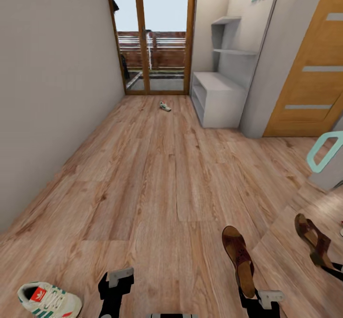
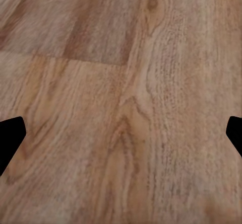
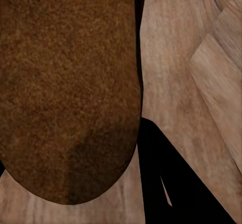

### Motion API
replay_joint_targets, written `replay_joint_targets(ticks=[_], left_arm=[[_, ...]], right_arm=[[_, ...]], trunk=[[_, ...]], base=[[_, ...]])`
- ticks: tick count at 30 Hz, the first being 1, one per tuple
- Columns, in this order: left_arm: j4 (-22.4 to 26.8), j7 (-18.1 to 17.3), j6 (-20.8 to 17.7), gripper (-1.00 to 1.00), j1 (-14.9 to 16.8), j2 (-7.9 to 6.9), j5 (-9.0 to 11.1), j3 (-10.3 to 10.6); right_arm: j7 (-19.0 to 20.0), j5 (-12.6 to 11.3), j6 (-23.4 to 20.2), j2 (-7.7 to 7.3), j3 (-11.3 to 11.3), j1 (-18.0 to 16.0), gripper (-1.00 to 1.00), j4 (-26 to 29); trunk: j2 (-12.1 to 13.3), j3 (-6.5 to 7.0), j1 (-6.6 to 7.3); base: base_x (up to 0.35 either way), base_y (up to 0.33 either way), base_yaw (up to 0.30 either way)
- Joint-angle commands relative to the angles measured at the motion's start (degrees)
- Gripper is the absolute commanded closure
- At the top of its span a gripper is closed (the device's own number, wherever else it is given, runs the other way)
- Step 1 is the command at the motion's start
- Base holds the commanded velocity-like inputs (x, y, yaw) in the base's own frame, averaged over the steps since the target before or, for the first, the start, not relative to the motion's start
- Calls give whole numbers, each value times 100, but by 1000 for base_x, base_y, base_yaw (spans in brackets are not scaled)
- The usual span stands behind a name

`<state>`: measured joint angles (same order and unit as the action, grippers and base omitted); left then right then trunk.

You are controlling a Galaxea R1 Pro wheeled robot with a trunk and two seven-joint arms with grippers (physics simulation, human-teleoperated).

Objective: Pick up the two gym shoes and the two sandals from the corridor floor and place them onto the hallstand (shoe rack) in the corridor, making sure they are on the rack and not on the floor. Arrange them so the two gym shoes are next to each other and the two sandals are next to each other.

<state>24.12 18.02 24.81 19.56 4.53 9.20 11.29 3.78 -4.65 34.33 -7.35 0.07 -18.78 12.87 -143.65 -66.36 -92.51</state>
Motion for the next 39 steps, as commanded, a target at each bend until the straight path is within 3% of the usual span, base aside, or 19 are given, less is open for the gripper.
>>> replay_joint_targets(ticks=[1,28,39], left_arm=[[-4,35,23,-100,4,-4,55,49],[3,28,23,-100,4,-12,55,33],[-2,26,25,-100,4,-13,55,39]], right_arm=[[53,-71,12,-2,1,-2,100,-4],[53,-71,12,-2,1,-2,100,-4],[53,-71,12,-3,1,-2,100,-4]], trunk=[[-2,-4,1],[-2,-4,1],[-2,-4,1]], base=[[63,0,40],[258,-134,4],[332,-15,0]])
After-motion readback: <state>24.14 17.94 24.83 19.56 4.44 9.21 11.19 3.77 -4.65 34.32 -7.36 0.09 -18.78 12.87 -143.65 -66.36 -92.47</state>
